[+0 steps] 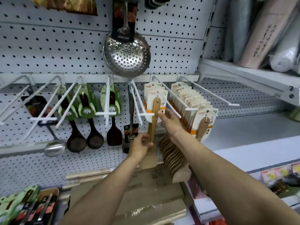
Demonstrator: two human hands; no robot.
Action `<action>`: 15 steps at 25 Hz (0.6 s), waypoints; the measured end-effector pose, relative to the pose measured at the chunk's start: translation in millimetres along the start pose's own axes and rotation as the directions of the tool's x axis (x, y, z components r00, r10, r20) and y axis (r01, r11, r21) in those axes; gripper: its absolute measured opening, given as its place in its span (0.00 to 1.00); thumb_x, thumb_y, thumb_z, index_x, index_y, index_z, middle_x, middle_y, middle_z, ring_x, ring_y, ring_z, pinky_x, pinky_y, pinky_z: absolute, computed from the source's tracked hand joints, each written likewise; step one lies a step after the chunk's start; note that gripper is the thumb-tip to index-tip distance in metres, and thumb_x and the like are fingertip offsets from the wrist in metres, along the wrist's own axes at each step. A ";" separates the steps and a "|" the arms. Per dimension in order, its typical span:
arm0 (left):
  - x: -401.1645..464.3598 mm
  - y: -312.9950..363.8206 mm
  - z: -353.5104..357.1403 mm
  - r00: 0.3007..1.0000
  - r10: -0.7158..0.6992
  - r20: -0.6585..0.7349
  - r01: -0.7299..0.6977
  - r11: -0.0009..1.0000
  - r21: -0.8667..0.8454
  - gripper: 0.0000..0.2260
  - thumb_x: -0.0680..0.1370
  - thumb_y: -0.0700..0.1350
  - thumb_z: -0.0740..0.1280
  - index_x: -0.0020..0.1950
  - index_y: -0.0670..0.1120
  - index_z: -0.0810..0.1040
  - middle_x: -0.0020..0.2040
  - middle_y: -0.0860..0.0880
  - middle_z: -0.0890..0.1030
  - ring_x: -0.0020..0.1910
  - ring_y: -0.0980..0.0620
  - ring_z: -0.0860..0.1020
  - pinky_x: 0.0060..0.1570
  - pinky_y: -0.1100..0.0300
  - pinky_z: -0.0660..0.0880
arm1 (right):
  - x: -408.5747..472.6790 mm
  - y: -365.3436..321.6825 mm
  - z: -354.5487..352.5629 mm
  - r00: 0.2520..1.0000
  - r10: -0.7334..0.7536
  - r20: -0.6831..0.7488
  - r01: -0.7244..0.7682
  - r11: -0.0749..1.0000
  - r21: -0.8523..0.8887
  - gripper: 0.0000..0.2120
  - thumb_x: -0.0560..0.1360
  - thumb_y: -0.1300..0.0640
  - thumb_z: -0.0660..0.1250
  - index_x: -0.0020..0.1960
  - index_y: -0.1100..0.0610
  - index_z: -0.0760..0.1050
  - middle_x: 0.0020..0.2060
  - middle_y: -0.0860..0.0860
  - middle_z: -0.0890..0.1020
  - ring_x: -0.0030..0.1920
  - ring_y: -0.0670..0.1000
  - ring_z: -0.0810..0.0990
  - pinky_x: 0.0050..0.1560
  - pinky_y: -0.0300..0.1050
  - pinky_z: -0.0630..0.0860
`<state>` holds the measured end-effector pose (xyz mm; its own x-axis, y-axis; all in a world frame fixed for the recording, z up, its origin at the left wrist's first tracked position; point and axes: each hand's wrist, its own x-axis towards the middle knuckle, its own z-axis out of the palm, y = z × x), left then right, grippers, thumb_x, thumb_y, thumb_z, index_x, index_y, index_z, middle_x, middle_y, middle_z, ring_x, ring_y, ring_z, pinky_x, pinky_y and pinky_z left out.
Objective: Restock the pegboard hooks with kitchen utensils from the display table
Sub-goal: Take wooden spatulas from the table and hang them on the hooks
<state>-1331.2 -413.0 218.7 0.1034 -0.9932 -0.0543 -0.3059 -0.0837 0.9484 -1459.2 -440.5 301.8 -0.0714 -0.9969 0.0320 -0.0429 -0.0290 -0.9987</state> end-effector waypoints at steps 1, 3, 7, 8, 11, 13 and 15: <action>-12.1 1.2 -8.0 1.000 0.009 -0.018 -0.009 1.000 0.006 0.12 0.74 0.36 0.72 0.52 0.48 0.75 0.48 0.50 0.80 0.50 0.49 0.79 0.56 0.52 0.76 | -13.1 -2.7 -1.4 0.999 0.029 -0.022 -0.031 0.998 -0.063 0.17 0.79 0.54 0.68 0.66 0.55 0.73 0.58 0.49 0.79 0.60 0.50 0.75 0.65 0.49 0.71; -35.9 7.3 -29.0 0.996 0.039 -0.074 -0.033 0.996 0.085 0.14 0.73 0.38 0.73 0.55 0.48 0.76 0.52 0.50 0.80 0.54 0.49 0.79 0.60 0.51 0.75 | -34.9 -6.2 -6.8 0.996 0.084 -0.037 -0.090 0.971 -0.221 0.26 0.78 0.52 0.69 0.73 0.59 0.67 0.68 0.54 0.74 0.66 0.54 0.73 0.68 0.49 0.69; -119.4 30.6 -92.3 0.970 0.166 -0.180 -0.077 0.904 0.420 0.20 0.72 0.45 0.75 0.63 0.49 0.75 0.58 0.47 0.80 0.57 0.47 0.79 0.57 0.54 0.76 | -114.2 -39.6 -10.5 0.989 0.024 0.147 0.068 0.803 -0.592 0.26 0.78 0.50 0.69 0.73 0.57 0.68 0.69 0.56 0.74 0.68 0.57 0.74 0.66 0.48 0.70; -143.8 37.8 -108.6 0.961 0.198 -0.191 -0.080 0.866 0.493 0.21 0.73 0.46 0.75 0.64 0.49 0.74 0.60 0.47 0.80 0.58 0.46 0.78 0.57 0.54 0.75 | -136.8 -53.6 -8.8 0.975 -0.036 0.218 0.177 0.720 -0.671 0.26 0.78 0.50 0.69 0.73 0.56 0.68 0.69 0.56 0.74 0.68 0.57 0.73 0.66 0.49 0.70; -218.2 54.4 -151.6 0.936 0.281 -0.211 -0.082 0.759 0.646 0.24 0.73 0.50 0.73 0.67 0.51 0.71 0.63 0.47 0.77 0.60 0.44 0.75 0.58 0.50 0.75 | -201.5 -87.1 2.2 0.892 -0.164 0.422 0.450 0.416 -0.790 0.28 0.78 0.48 0.69 0.74 0.55 0.66 0.71 0.57 0.72 0.71 0.59 0.70 0.68 0.52 0.70; -266.1 64.6 -176.9 0.918 0.325 -0.228 -0.077 0.710 0.700 0.23 0.75 0.53 0.71 0.68 0.52 0.69 0.64 0.47 0.75 0.62 0.44 0.74 0.59 0.48 0.74 | -239.3 -104.3 11.9 0.842 -0.205 0.498 0.538 0.259 -0.802 0.29 0.77 0.45 0.67 0.74 0.54 0.65 0.72 0.58 0.70 0.72 0.60 0.67 0.69 0.54 0.69; -317.1 71.4 -206.8 0.898 0.361 -0.253 -0.056 0.663 0.746 0.23 0.76 0.55 0.69 0.69 0.53 0.68 0.66 0.47 0.73 0.64 0.45 0.73 0.60 0.47 0.74 | -282.6 -119.2 25.6 0.776 -0.255 0.576 0.622 0.165 -0.765 0.28 0.78 0.45 0.66 0.74 0.53 0.65 0.71 0.57 0.70 0.72 0.59 0.67 0.68 0.54 0.69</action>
<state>-1190.1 -87.2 368.2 0.2219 -0.9011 0.3726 -0.9150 -0.0604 0.3989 -1408.5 -157.2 410.7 0.5298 -0.8086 0.2561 -0.8141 -0.5695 -0.1139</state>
